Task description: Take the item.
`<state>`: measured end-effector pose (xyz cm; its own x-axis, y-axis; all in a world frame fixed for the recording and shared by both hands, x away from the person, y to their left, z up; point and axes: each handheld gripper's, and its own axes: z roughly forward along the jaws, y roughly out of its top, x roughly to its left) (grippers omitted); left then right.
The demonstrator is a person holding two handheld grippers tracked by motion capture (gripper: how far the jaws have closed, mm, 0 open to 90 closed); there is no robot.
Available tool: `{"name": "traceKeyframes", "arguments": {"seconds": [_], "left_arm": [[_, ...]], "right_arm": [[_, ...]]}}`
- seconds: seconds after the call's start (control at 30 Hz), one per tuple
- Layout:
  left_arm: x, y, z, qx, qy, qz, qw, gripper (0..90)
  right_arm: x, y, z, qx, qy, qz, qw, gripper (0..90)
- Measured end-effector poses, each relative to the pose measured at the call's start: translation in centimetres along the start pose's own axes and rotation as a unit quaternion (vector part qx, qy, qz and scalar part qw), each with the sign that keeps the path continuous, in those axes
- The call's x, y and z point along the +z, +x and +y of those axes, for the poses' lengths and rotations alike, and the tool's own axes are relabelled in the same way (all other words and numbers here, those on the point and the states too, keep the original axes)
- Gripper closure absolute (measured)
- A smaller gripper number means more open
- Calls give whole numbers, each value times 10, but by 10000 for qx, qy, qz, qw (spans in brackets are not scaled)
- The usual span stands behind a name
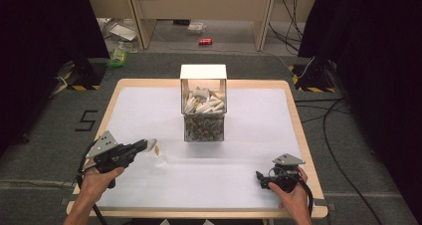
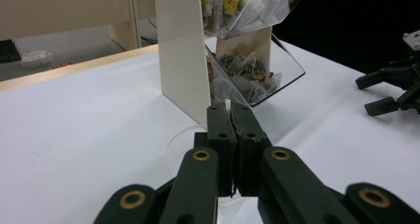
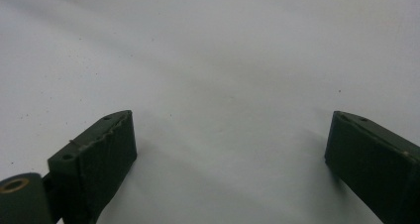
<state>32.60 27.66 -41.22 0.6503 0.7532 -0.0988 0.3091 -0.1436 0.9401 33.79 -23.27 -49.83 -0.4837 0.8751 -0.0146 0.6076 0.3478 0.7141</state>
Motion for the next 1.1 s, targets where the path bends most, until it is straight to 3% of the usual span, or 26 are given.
{"name": "traceKeyframes", "arguments": {"seconds": [0.63,1.1], "left_arm": [[16,2,-13,0,177,54,9998,848],[16,0,-9,-35,75,6,10000,718]], "right_arm": [[0,0,0,-1,0,0,10000,63],[0,0,0,2,2,1,10000,63]]}}
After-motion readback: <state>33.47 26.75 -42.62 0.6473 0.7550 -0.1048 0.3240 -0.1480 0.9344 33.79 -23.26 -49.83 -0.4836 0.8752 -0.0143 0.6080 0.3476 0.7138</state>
